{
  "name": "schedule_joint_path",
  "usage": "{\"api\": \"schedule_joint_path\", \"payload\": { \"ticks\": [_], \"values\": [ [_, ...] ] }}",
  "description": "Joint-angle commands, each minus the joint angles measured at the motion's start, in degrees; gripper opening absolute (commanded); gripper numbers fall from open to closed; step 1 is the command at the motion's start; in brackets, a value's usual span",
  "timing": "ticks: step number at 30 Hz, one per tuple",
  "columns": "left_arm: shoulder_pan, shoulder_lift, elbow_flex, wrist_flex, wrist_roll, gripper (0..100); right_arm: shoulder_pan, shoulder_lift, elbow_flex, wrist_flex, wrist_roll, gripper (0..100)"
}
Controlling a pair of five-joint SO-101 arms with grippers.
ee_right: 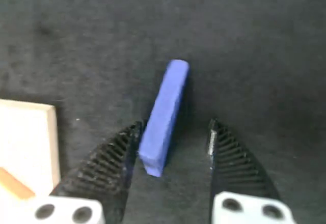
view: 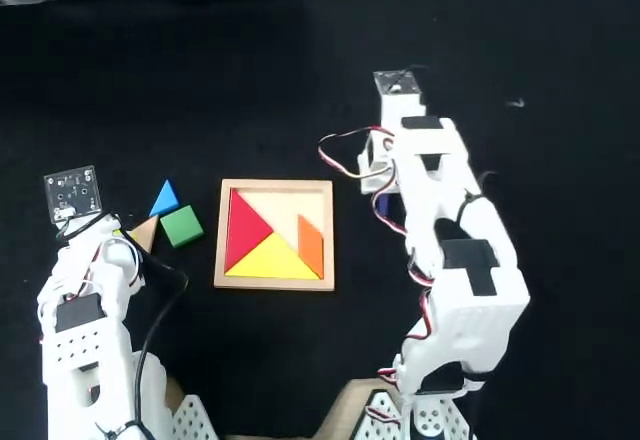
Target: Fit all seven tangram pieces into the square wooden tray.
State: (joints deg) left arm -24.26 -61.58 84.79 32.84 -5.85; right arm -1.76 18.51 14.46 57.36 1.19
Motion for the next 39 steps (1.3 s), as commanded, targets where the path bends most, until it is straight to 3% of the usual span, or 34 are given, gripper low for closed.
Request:
{"api": "schedule_joint_path", "payload": {
  "ticks": [1, 12, 26, 39],
  "values": [
    [0.48, -0.26, -0.22, -0.70, -0.35, 7, 1.76, -1.63, -1.89, 0.44, 0.70, 20.2],
    [0.57, -0.26, -0.22, -0.79, -0.35, 7, 1.58, -10.86, 4.53, -2.20, 0.62, 20.4],
    [0.57, -0.26, 0.22, -0.88, -0.35, 7, 1.85, 6.11, -11.12, 5.98, -2.29, 20.5],
    [0.57, -0.26, 0.22, -0.88, -0.35, 7, 1.85, 7.34, -11.74, 6.07, -4.22, 16.8]
  ]
}}
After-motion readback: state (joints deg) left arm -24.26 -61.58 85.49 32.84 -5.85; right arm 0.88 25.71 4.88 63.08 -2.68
